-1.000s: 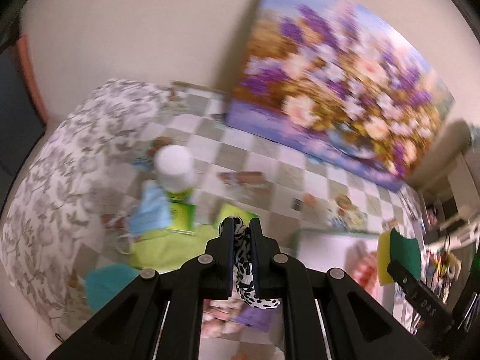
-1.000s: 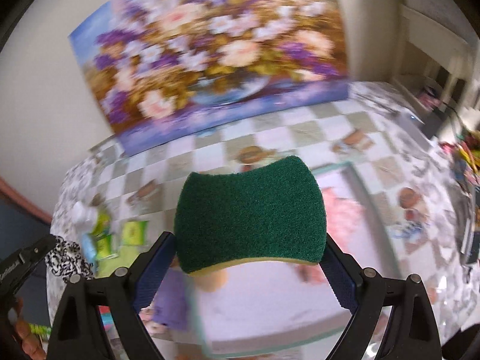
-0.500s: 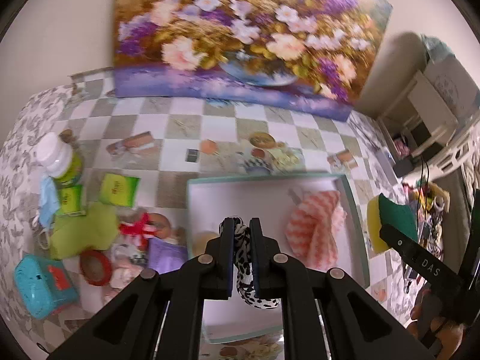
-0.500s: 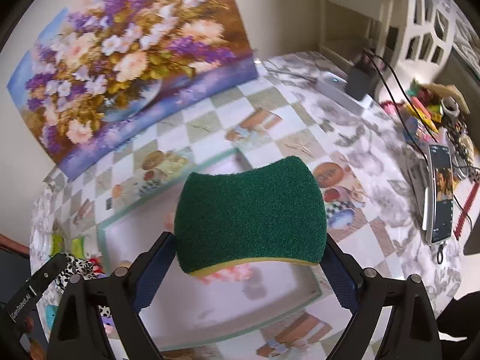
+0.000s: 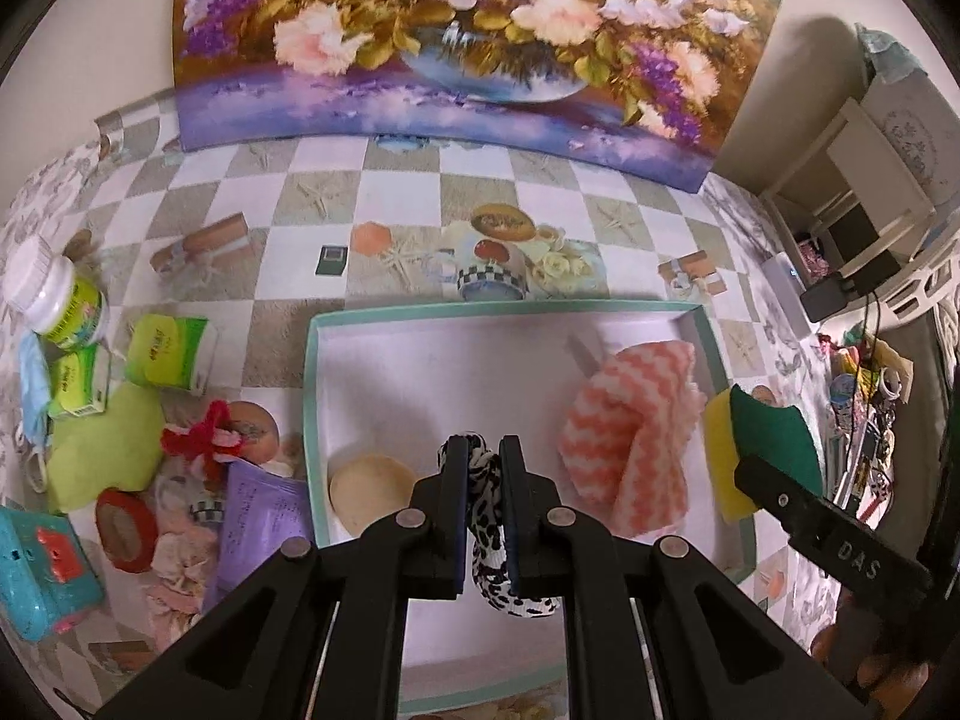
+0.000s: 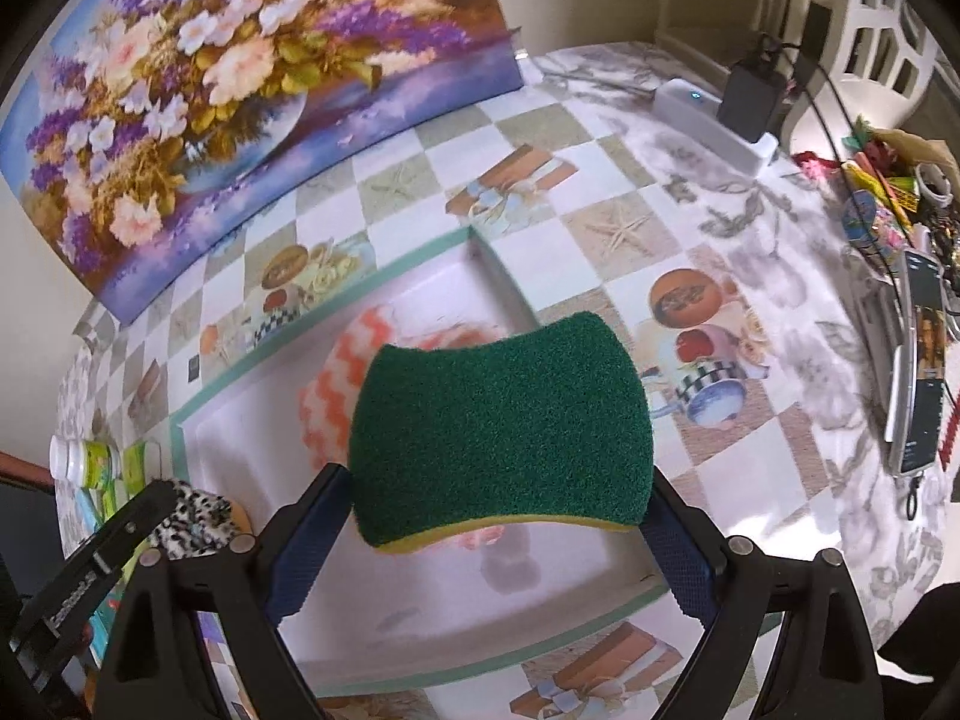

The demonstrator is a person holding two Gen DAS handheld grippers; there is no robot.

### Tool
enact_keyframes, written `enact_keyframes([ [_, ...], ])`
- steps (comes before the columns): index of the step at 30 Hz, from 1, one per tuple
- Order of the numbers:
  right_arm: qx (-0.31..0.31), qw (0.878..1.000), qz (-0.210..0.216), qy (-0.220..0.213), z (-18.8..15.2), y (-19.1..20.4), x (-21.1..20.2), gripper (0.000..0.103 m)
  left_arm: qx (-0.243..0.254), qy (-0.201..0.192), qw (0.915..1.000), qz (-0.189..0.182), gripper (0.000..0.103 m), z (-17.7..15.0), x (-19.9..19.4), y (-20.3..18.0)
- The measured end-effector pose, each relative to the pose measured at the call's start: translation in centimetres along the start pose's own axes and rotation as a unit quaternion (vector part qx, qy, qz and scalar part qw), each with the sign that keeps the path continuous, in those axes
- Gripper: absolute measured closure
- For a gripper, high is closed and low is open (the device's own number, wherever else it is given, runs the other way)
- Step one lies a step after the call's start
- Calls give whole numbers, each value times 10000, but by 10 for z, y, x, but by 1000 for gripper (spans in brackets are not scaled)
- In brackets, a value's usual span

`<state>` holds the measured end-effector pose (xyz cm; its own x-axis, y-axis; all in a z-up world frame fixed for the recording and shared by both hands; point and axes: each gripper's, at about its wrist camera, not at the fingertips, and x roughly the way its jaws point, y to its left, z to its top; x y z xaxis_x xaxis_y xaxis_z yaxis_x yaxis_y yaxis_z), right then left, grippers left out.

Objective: Organize soft objects
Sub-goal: 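Carry the scrunchie and green sponge over the white tray with both grippers, then lower scrunchie into tray and open left gripper while right lowers sponge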

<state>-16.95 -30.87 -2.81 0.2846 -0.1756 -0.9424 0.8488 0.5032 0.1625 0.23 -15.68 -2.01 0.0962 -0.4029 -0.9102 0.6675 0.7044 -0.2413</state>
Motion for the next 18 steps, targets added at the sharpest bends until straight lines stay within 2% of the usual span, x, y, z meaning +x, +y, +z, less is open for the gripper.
enact_keyframes([
  [8, -164, 9996, 210, 77, 0, 16, 10, 6, -216, 217, 9995, 104, 92, -1, 26, 11],
  [9, -176, 9994, 288, 56, -1, 17, 10, 4, -234, 238, 9993, 146, 86, -1, 28, 11],
  [11, -166, 9991, 378, 44, -1, 19, 11, 0, -291, 244, 9990, 226, 62, 0, 28, 14],
  [12, -155, 9990, 408, 42, -2, 20, 12, 0, -319, 233, 9989, 259, 40, 0, 27, 15],
  [13, -146, 9990, 415, 41, -3, 20, 13, 0, -373, 189, 9987, 296, 27, 1, 25, 17],
  [18, -83, 9990, 434, 43, -3, 18, 15, 0, -454, 36, 9984, 348, 20, 4, 18, 25],
])
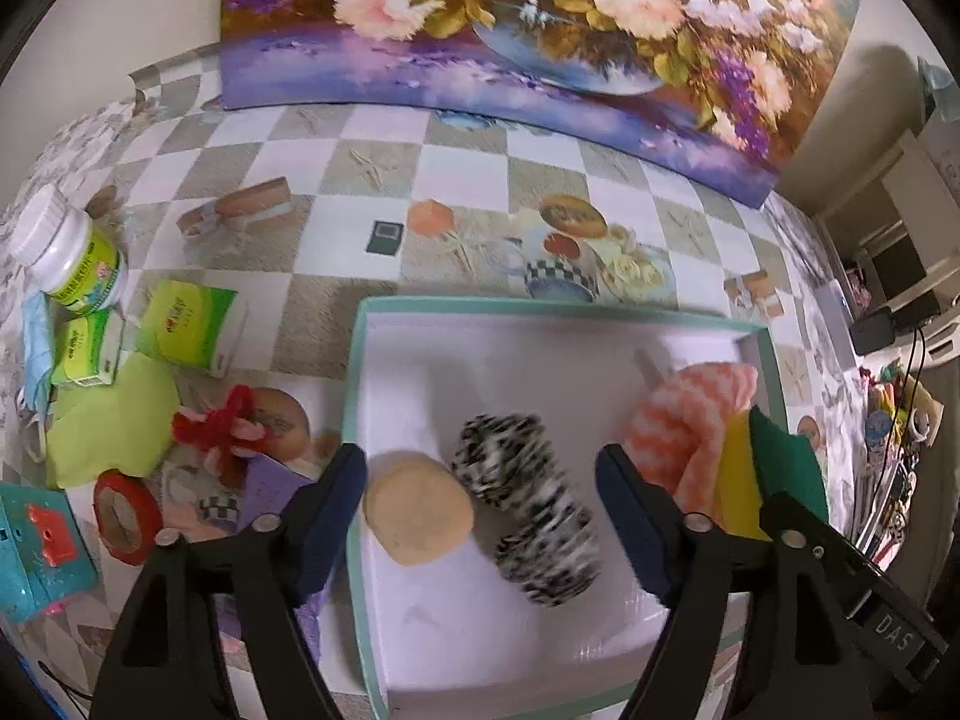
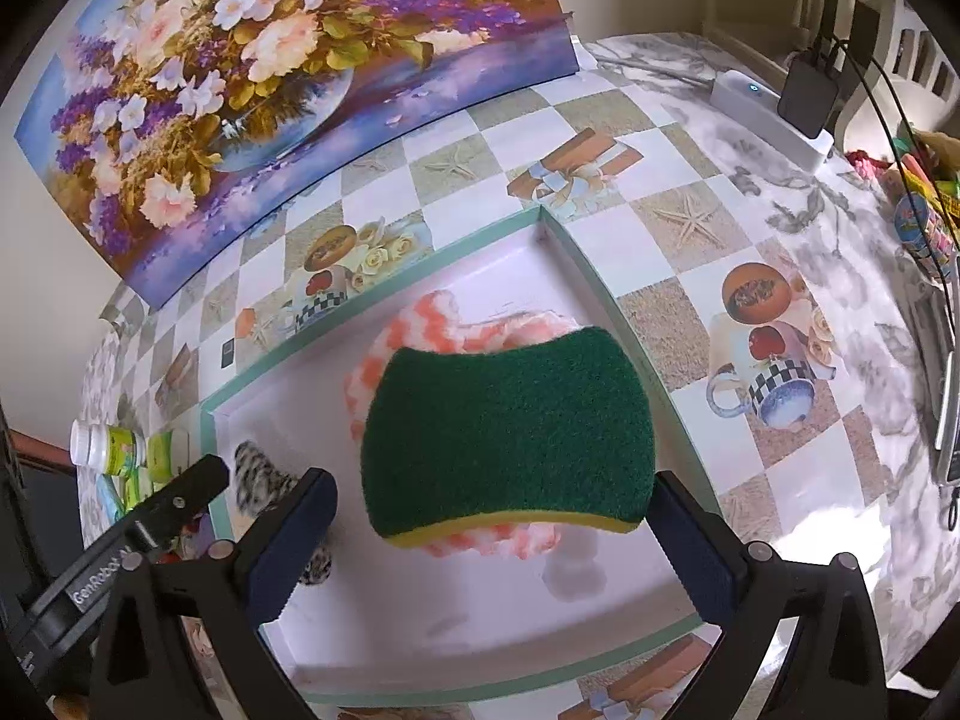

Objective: Organize soft objects
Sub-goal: 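Lower scrunchie into tray and open left gripper while right lowers sponge, then move both open grippers from the tray back over the pile of items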

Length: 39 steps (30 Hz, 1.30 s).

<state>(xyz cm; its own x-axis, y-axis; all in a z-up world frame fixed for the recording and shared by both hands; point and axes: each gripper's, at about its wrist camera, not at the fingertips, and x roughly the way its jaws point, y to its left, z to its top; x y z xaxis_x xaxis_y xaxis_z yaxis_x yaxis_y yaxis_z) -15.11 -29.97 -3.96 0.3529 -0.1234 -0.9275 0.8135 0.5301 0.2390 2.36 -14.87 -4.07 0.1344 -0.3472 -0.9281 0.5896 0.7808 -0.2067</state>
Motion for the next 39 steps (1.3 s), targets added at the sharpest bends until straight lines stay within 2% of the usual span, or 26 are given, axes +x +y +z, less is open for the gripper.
enact_keyframes([
  [6, 12, 10000, -19, -21, 2, 0, -7, 0, -39, -84, 9998, 183, 19, 4, -8, 7],
  [12, 15, 9999, -88, -118, 4, 0, -22, 0, 6, -201, 9985, 508, 19, 9, -32, 13],
  [21, -99, 9985, -85, -534, 9, 9, -58, 0, -125, -623, 9966, 534, 19, 15, -76, 27],
  [27, -168, 9981, -129, -570, 8, 17, -60, 0, -107, -580, 9958, 700, 18, 16, -73, 35],
  [33, -316, 9984, -254, -399, 3, 37, -46, 0, -257, -432, 9948, 883, 18, 17, -67, 65],
  [39, -707, 9969, -89, -339, -5, 86, -38, 0, -691, -511, 9865, 1394, 18, 21, -81, 126],
])
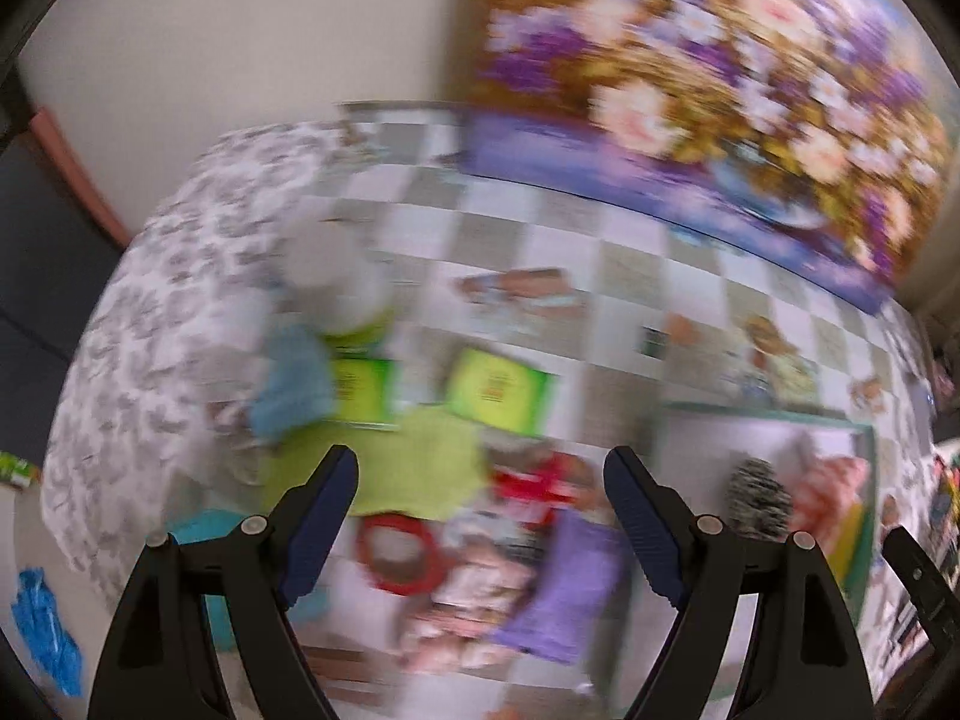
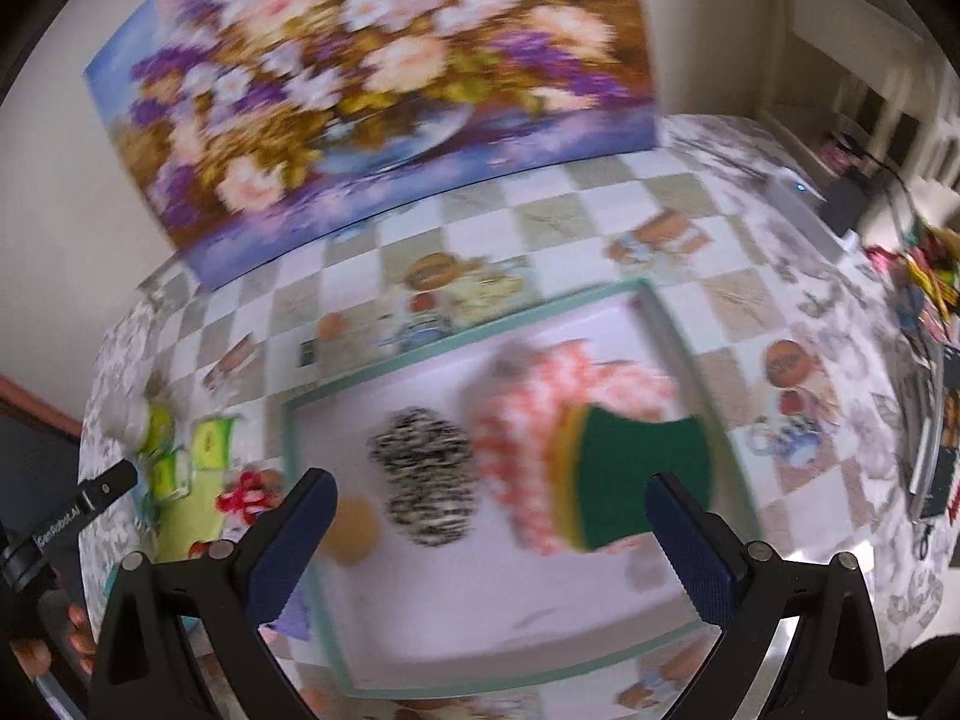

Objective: Organize soft objects
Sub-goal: 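Move both open grippers from the tray back over the pile of items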

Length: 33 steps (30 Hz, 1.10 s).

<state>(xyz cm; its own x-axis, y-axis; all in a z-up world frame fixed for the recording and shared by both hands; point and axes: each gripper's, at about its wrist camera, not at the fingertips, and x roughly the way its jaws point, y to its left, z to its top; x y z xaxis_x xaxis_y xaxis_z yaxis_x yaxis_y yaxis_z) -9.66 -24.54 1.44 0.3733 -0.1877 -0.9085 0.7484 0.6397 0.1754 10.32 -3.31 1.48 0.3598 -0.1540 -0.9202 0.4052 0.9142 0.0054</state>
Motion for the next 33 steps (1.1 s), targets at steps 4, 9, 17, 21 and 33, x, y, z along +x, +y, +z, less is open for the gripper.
enact_keyframes([
  [4, -397, 9991, 137, 87, -6, 46, 9, 0, -309, -36, 9990, 325, 18, 5, -1, 48],
  [9, -895, 9954, 265, 204, -17, 105, 21, 0, -629, -94, 9970, 451, 18, 8, -5, 97],
  [17, -1512, 9870, 391, 393, -38, 174, 44, 0, -1029, -102, 9935, 477, 18, 9, -2, 162],
  [21, -1667, 9839, 428, 474, -44, 194, 58, 0, -1227, -28, 9915, 430, 18, 10, 6, 183],
  [33, -1866, 9790, 373, 737, -46, 209, 101, 0, -976, 349, 9946, 66, 18, 23, 52, 159],
])
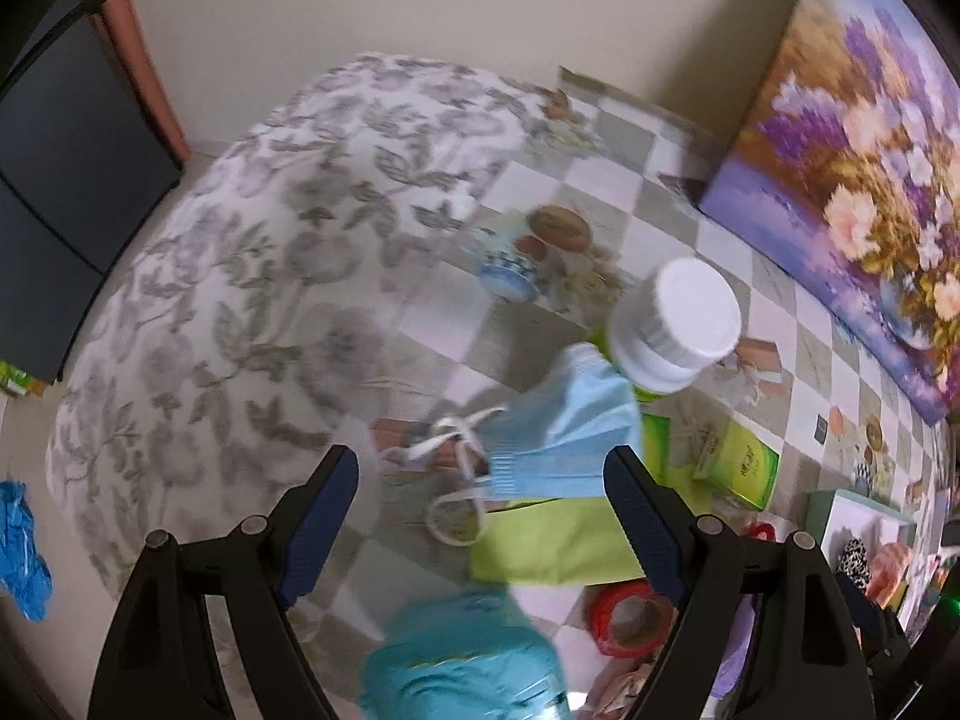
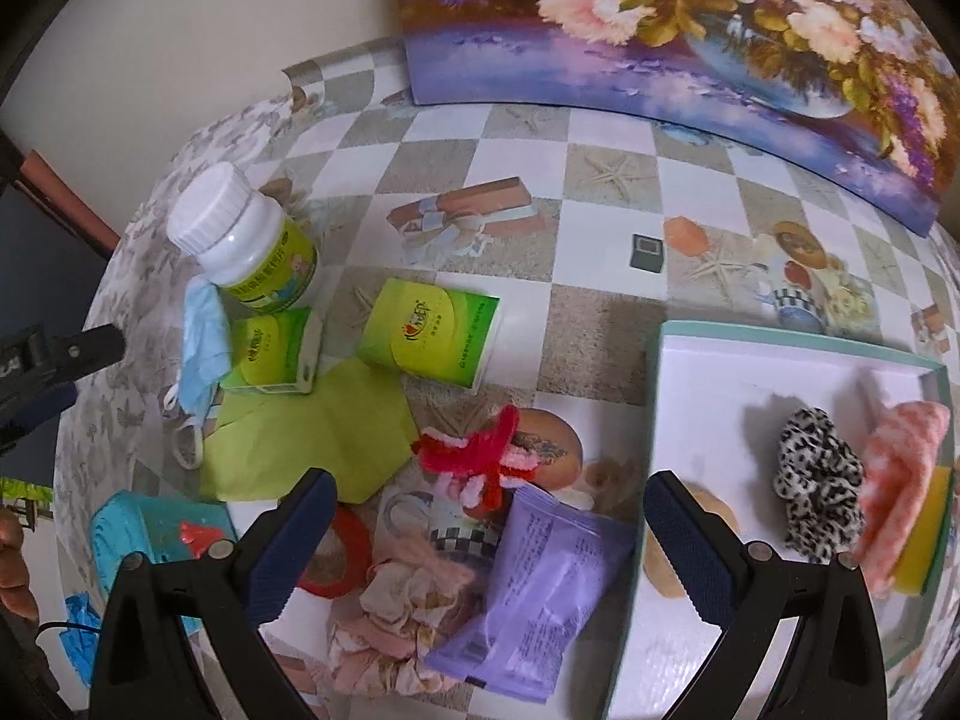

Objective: Organize soft objects
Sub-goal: 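Move both open grippers from the tray back over the pile of items, then grasp the blue face mask with left gripper while right grasps red fluffy hair tie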

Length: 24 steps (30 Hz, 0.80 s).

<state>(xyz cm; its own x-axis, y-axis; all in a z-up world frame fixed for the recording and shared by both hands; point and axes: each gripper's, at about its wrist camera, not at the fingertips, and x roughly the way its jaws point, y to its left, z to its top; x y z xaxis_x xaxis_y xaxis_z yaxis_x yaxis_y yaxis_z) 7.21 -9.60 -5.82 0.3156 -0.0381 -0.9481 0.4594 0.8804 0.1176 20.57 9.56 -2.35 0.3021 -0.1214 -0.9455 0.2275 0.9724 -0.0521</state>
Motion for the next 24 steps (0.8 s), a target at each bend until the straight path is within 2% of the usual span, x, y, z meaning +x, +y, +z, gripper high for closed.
enact_keyframes([
  [6, -95, 9999, 38, 59, 4, 4, 17, 0, 333, 106, 9994, 77, 18, 3, 24, -25],
  [16, -161, 9996, 98, 188, 4, 7, 38, 0, 455, 213, 9986, 188, 18, 5, 52, -37],
  [20, -93, 9995, 193, 218, 3, 4, 42, 8, 541, 215, 9982, 158, 19, 4, 57, -42],
  [21, -102, 9995, 198, 225, 4, 4, 42, 10, 549, 224, 9981, 146, 20, 3, 58, -43],
  [23, -124, 9994, 199, 241, 2, 4, 43, 16, 551, 262, 9981, 93, 28, 3, 61, -44],
  [24, -127, 9994, 205, 258, 1, 4, 44, 20, 537, 299, 9981, 31, 36, 2, 63, -44],
])
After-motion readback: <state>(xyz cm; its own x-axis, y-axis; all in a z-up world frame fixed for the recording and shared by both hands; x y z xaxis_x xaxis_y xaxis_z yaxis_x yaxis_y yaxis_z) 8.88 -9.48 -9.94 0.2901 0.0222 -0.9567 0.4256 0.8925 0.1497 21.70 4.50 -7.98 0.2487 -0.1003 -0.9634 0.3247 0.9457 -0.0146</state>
